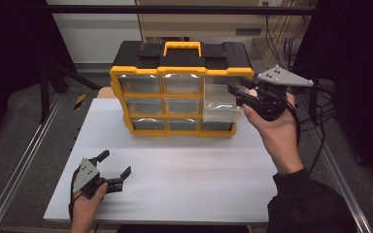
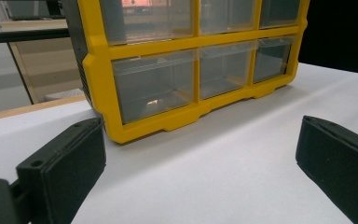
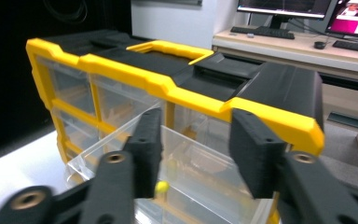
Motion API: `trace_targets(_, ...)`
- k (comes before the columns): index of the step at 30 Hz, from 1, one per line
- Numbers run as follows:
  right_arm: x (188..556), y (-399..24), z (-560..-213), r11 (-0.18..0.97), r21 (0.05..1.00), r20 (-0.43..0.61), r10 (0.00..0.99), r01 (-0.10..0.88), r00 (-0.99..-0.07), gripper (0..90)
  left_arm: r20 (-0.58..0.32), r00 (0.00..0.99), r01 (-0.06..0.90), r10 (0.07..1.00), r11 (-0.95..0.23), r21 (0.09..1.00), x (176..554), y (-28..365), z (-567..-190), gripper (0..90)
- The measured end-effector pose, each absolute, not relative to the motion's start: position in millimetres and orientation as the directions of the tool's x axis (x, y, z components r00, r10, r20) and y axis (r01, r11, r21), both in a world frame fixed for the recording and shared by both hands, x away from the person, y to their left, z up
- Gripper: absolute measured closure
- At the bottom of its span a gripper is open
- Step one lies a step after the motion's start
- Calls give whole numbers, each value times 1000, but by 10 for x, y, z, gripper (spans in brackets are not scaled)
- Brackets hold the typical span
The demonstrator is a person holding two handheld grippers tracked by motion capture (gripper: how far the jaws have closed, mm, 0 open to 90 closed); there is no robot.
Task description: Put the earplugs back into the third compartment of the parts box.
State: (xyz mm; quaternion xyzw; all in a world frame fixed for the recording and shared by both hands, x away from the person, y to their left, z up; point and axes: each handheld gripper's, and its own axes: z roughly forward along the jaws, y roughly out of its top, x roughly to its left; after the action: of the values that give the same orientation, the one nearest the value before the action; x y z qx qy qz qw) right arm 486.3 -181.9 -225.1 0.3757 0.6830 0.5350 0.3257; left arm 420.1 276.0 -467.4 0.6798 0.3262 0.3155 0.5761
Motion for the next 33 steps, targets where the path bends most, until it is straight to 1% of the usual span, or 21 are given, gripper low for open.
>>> trace_targets(3, 4838, -1845, -2243, 116, 981, -29, 881, 157, -473, 355, 56, 587, 79, 808, -125, 989, 4200, 2758, -4674, 10)
trace_targets(5, 4817, -1869, -2247, 107, 984, -34, 901, 144, -433, 274, 57, 586, 78, 808, -126, 989, 4199, 2756, -4674, 10)
trace_targets(8, 4778, -1920, -2274, 75, 988, -13, 909, 132, -418, 191, 59, 586, 76, 808, -127, 989, 4195, 2754, -4674, 10)
trace_targets(11, 4722, -1973, -2312, 44, 992, 8, 910, 117, -415, 138, 63, 585, 73, 809, -129, 989, 4190, 2755, -4671, 10)
trace_targets(14, 4664, -2013, -2359, 19, 994, 27, 908, 106, -419, 104, 62, 583, 75, 810, -129, 989, 4192, 2754, -4673, 10)
trace_targets(18, 4605, -2037, -2430, 18, 995, 25, 911, 102, -411, 72, 64, 582, 73, 811, -131, 989, 4184, 2757, -4669, 10)
trace_targets(26, 4492, -2048, -2525, 10, 996, 27, 909, 86, -416, 54, 61, 581, 73, 812, -127, 989, 4188, 2764, -4670, 10)
trace_targets(33, 4439, -2052, -2643, 14, 995, 30, 910, 104, -414, 54, 64, 582, 72, 810, -129, 989, 4185, 2762, -4668, 10)
